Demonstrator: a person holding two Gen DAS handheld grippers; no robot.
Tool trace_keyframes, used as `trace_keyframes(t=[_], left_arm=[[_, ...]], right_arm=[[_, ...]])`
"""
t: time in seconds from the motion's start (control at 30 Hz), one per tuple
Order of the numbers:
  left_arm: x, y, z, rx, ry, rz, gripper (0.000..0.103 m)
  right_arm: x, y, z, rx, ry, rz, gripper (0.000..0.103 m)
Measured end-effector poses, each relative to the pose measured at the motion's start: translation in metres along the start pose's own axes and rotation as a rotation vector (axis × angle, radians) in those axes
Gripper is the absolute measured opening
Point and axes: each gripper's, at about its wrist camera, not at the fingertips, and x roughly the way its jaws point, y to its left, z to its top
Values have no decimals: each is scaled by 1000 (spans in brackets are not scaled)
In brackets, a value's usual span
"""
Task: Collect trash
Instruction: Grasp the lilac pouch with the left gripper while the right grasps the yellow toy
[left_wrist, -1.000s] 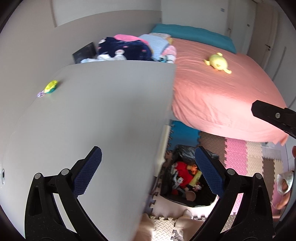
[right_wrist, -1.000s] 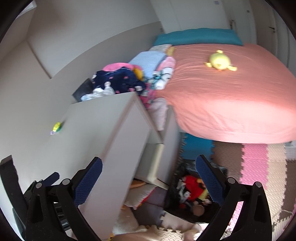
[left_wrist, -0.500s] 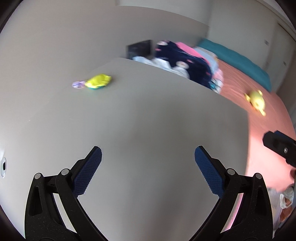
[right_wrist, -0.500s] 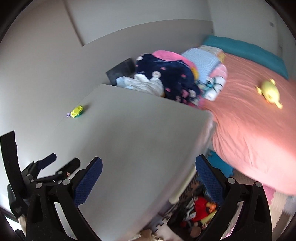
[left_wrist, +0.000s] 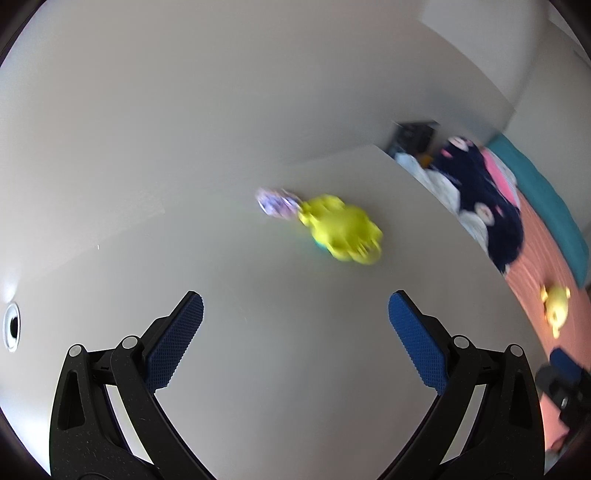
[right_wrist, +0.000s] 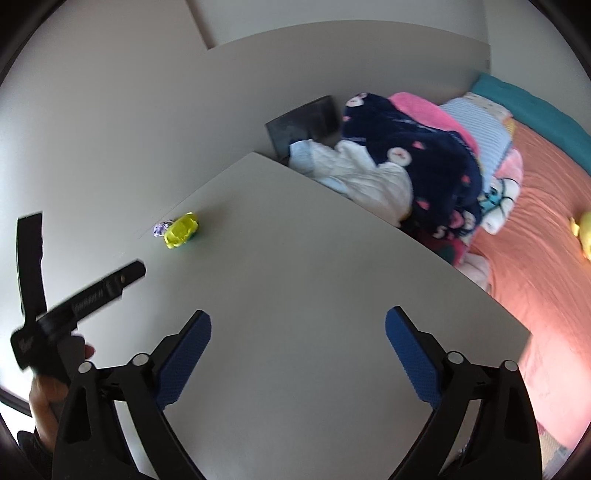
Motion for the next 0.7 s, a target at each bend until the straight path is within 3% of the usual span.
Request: trace_keyframes(t=[0.1,0.33,0.5,0.7], left_arm=[[17,15,22,-54,5,12,94],[61,27,52,-129,53,8,76],[81,23,56,-104,80,29,69],[81,21,55,-46,50,72,62]], right_arm=[[17,11,12,-15,14,19,90],[52,30,32,-42,38,34,89],[66,35,42,-55,47,46,89],[75,40,47,-72,50,42,83]])
